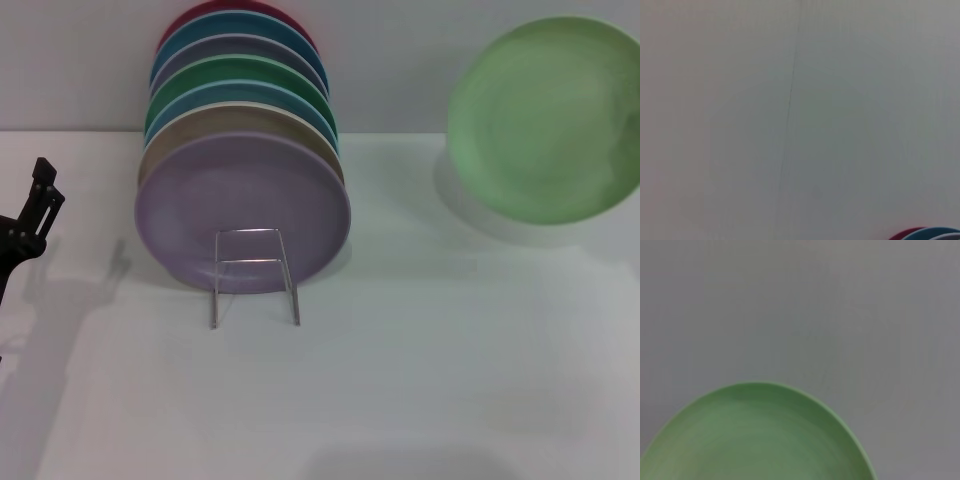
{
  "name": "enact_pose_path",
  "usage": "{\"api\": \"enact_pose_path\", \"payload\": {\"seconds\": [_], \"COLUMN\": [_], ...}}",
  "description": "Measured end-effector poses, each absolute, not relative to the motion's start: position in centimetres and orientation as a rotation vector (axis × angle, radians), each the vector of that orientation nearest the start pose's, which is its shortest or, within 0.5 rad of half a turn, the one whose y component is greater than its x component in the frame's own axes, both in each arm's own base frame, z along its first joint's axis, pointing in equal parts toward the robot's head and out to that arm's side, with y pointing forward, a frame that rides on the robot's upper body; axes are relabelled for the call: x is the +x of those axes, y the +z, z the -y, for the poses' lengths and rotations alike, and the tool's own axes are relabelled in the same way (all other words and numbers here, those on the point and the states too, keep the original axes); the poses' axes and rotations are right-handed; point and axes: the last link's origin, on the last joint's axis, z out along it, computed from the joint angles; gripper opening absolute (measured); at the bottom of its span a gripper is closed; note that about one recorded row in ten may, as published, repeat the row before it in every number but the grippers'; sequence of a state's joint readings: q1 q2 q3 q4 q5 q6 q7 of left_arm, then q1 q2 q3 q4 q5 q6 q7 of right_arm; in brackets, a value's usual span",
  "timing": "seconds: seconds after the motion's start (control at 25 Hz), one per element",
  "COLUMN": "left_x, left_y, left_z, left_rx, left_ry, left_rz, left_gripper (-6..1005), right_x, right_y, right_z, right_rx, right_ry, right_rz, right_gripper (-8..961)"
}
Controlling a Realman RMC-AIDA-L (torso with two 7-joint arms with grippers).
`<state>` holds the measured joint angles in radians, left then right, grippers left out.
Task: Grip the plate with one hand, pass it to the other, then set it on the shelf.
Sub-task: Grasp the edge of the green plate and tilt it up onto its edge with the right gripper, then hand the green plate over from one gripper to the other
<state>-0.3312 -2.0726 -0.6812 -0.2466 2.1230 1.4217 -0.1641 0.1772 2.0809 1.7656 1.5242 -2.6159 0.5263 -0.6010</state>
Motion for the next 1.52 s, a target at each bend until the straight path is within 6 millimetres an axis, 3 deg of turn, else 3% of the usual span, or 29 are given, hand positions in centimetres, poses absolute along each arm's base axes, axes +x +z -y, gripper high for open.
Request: {"api": "enact_pose_path", "payload": {"seconds": [0.72,1.16,1.52], "left_x": [-31.3,-31.1,-30.6], "left_y": [-0.2,-0.1,0.3], "left_z": [-29.3,-29.2,-27.4], "left_rx": [-1.472,-1.472,-1.45], "left_ry": [-0.931,-0.949,-1.021], "left_rz": [0.462,0.452,0.394], "left_gripper": [749,743,738], "right_x": [25.8,27.3,29.4], "right_y": [5.7,4.2,1.4], "right_z": [-37.3,-36.1,-35.0], "right_rx": [-1.658,-1.534,-1.498], "right_ry": [0.249,0.369,0.53], "right_rz": [-0.431,-0.366,-0.378], "right_gripper": [18,19,18]}}
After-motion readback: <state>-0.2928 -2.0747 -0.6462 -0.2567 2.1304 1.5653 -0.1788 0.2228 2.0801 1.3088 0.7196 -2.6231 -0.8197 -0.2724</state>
